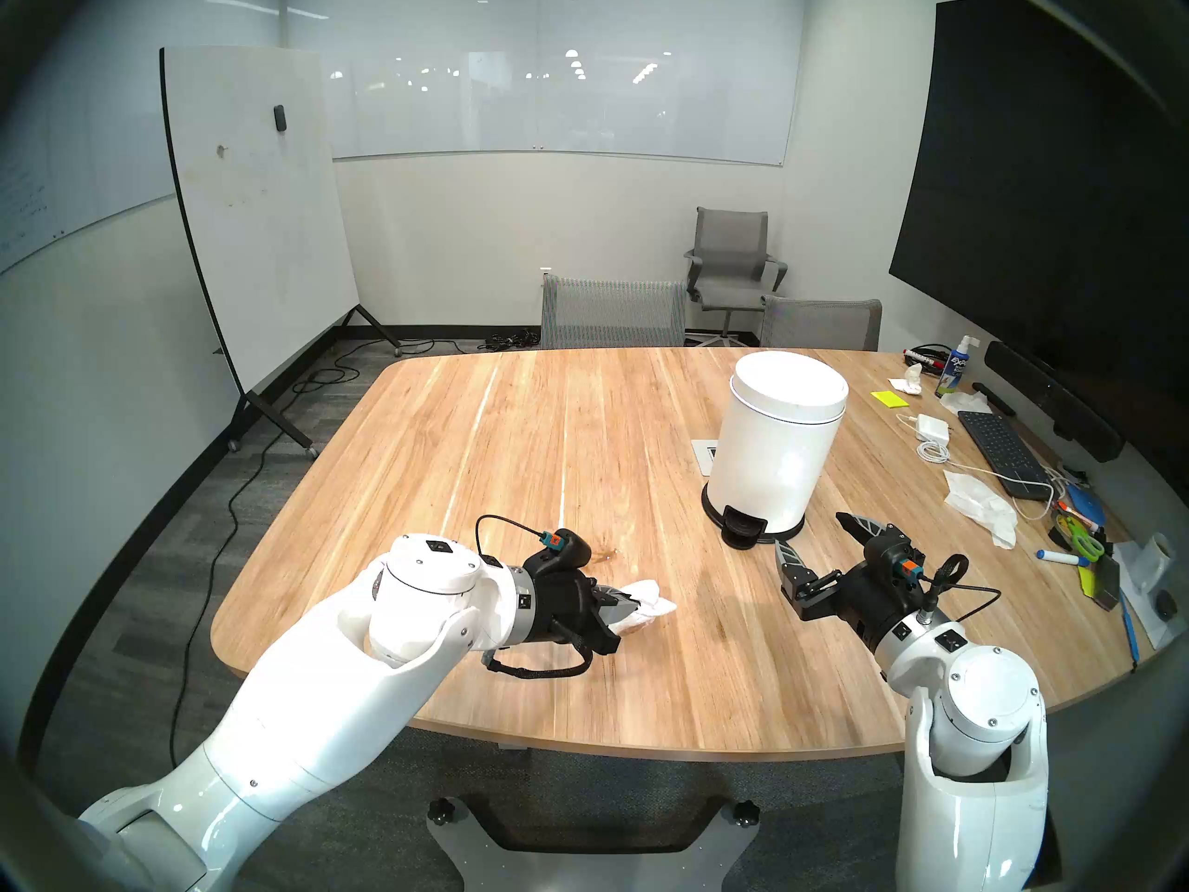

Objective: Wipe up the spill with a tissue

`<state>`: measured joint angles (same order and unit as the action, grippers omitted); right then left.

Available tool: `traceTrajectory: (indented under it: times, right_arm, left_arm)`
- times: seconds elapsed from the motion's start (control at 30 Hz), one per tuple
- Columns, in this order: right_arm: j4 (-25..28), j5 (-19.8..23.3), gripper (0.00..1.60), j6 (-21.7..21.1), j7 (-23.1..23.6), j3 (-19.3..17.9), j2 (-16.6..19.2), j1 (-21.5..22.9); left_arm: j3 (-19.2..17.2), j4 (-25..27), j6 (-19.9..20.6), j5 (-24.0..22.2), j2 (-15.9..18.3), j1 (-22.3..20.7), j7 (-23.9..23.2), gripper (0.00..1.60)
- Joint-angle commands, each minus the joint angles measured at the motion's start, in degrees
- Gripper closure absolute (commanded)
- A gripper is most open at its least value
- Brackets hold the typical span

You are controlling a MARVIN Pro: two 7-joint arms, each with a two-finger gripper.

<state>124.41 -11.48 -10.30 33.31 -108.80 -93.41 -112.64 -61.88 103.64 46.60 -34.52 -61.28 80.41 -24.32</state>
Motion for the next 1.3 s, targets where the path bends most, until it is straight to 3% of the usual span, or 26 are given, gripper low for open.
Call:
traceTrajectory:
  times: [0.0, 0.23, 0.47, 0.83, 1.07, 1.17, 1.27]
  right_arm:
    - [1.15, 0.08, 0.00, 0.17, 0.03, 0.13, 0.03, 0.23]
    - [1.16, 0.07, 0.00, 0.16, 0.03, 0.13, 0.02, 0.23]
    - [1.19, 0.07, 0.00, 0.15, 0.03, 0.14, 0.02, 0.21]
    - [1.21, 0.06, 0.00, 0.14, 0.03, 0.14, 0.02, 0.20]
    - [1.22, 0.06, 0.00, 0.13, 0.03, 0.14, 0.01, 0.20]
    - [1.24, 0.05, 0.00, 0.12, 0.03, 0.14, 0.01, 0.19]
    - [1.26, 0.05, 0.00, 0.11, 0.03, 0.14, 0.01, 0.18]
  left_arm:
    - [-1.77, -3.84, 7.33, -6.53, -5.44, -4.74, 1.52, 1.60]
    - [-2.57, -9.50, 8.40, -11.66, -8.91, -7.21, 5.41, 1.60]
    - [-2.66, -12.89, 8.40, -16.52, -10.04, -9.44, 10.06, 1.60]
    - [-2.88, -16.51, 8.40, -24.46, -10.07, -12.20, 15.86, 1.60]
    - [-2.24, -17.74, 8.40, -31.61, -9.09, -13.52, 20.82, 1.60]
    - [-1.41, -18.20, 8.40, -36.75, -7.92, -14.33, 24.76, 1.60]
    - [-0.81, -18.57, 8.40, -38.56, -7.39, -14.68, 26.42, 1.60]
